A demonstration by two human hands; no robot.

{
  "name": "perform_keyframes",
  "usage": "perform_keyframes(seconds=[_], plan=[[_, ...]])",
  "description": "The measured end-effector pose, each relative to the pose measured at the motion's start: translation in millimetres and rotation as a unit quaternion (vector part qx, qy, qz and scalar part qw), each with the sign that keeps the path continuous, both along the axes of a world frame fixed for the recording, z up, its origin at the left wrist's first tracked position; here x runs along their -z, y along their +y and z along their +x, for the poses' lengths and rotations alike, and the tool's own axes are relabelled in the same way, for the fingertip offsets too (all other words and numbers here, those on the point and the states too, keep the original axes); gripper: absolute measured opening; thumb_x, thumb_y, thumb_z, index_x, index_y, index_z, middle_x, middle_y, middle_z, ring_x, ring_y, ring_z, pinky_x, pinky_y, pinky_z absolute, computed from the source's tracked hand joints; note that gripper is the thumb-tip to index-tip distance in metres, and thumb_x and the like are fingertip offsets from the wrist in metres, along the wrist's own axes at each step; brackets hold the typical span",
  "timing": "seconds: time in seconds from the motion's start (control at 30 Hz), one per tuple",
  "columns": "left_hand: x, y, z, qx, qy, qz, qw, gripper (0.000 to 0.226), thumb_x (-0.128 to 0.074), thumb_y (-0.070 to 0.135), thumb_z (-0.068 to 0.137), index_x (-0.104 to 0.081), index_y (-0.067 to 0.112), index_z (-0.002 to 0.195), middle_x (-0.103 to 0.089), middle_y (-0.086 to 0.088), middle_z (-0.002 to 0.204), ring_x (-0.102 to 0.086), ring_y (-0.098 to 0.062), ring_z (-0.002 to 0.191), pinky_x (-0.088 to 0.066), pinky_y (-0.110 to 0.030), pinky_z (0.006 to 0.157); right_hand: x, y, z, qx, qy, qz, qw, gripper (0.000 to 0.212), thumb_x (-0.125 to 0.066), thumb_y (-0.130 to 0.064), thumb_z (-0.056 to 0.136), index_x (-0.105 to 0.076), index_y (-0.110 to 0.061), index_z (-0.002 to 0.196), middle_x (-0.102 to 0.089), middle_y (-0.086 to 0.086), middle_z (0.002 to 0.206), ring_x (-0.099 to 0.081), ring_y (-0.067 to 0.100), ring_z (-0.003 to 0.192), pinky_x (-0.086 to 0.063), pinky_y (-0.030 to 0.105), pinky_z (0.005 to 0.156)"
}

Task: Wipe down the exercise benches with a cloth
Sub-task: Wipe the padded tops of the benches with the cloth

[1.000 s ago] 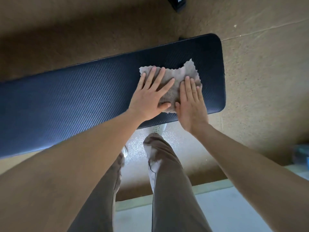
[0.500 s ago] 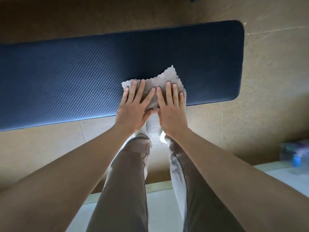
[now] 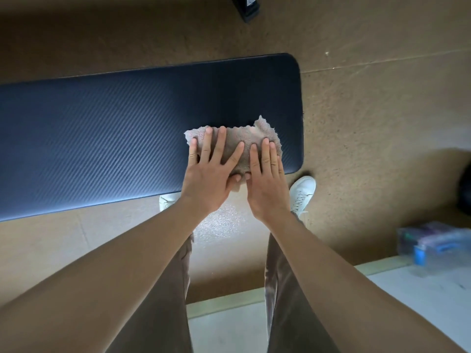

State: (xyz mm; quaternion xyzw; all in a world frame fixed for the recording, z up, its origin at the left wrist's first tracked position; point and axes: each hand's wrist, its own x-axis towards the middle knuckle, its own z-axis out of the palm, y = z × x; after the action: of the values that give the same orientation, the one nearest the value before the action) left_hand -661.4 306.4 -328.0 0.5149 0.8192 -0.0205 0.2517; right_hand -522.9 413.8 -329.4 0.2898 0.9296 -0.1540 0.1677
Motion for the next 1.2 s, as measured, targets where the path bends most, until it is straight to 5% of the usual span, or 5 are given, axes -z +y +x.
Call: perform_keyframes(seconds=[0.23, 0.57, 0.87, 1.03, 1.2], plan=[[0, 105, 19, -0.019, 0.035, -0.050, 0.998, 0.075, -0.023, 0.061, 0.103, 0.011, 0.031, 0.162, 0.017, -0.018, 0.169, 0.010, -0.047, 0.155, -0.009, -0.067, 0.122, 8, 99, 4, 0.012, 0.041, -0.045, 0.998, 0.067, -0.033, -0.034, 0.109, -0.007, -0.002, 0.162, 0.002, 0.023, 0.170, 0.004, 0.035, 0.158, -0.014, 0.047, 0.129], [-10, 182, -3, -0.107, 0.020, -0.126, 0.986, 0.073, -0.030, 0.052, 0.107, 0.014, 0.033, 0.162, 0.019, -0.016, 0.169, 0.011, -0.049, 0.154, -0.017, -0.069, 0.121, 9, 192, -51, 0.002, 0.060, -0.283, 0.957, 0.097, -0.068, -0.020, 0.096, 0.001, 0.000, 0.161, 0.011, 0.033, 0.165, -0.007, 0.044, 0.156, -0.027, 0.043, 0.121], [-14, 209, -13, -0.142, 0.022, -0.147, 0.979, 0.072, -0.027, 0.050, 0.109, 0.018, 0.030, 0.161, 0.022, -0.015, 0.168, 0.013, -0.048, 0.154, -0.016, -0.070, 0.121, 3, 237, -85, -0.061, 0.053, -0.296, 0.952, 0.088, -0.058, -0.009, 0.101, 0.004, -0.010, 0.163, 0.011, 0.010, 0.172, -0.028, 0.032, 0.152, -0.038, 0.037, 0.115], [-14, 224, -22, -0.189, 0.008, -0.144, 0.971, 0.064, -0.022, 0.045, 0.110, 0.011, 0.030, 0.162, 0.016, -0.009, 0.171, 0.008, -0.045, 0.155, -0.012, -0.069, 0.122, 3, 268, -124, -0.077, 0.006, -0.319, 0.945, 0.075, -0.064, -0.018, 0.100, -0.022, -0.014, 0.162, -0.026, 0.009, 0.168, -0.037, 0.028, 0.149, -0.031, 0.037, 0.120], [-20, 229, -40, -0.276, -0.056, -0.080, 0.956, 0.054, -0.034, 0.026, 0.111, -0.022, 0.016, 0.163, -0.018, -0.001, 0.171, -0.008, -0.033, 0.158, -0.031, -0.059, 0.120, -1, 297, -161, -0.175, -0.028, -0.295, 0.939, 0.033, -0.076, -0.032, 0.090, -0.067, -0.010, 0.113, -0.073, 0.011, 0.111, -0.067, 0.031, 0.104, -0.050, 0.038, 0.086]])
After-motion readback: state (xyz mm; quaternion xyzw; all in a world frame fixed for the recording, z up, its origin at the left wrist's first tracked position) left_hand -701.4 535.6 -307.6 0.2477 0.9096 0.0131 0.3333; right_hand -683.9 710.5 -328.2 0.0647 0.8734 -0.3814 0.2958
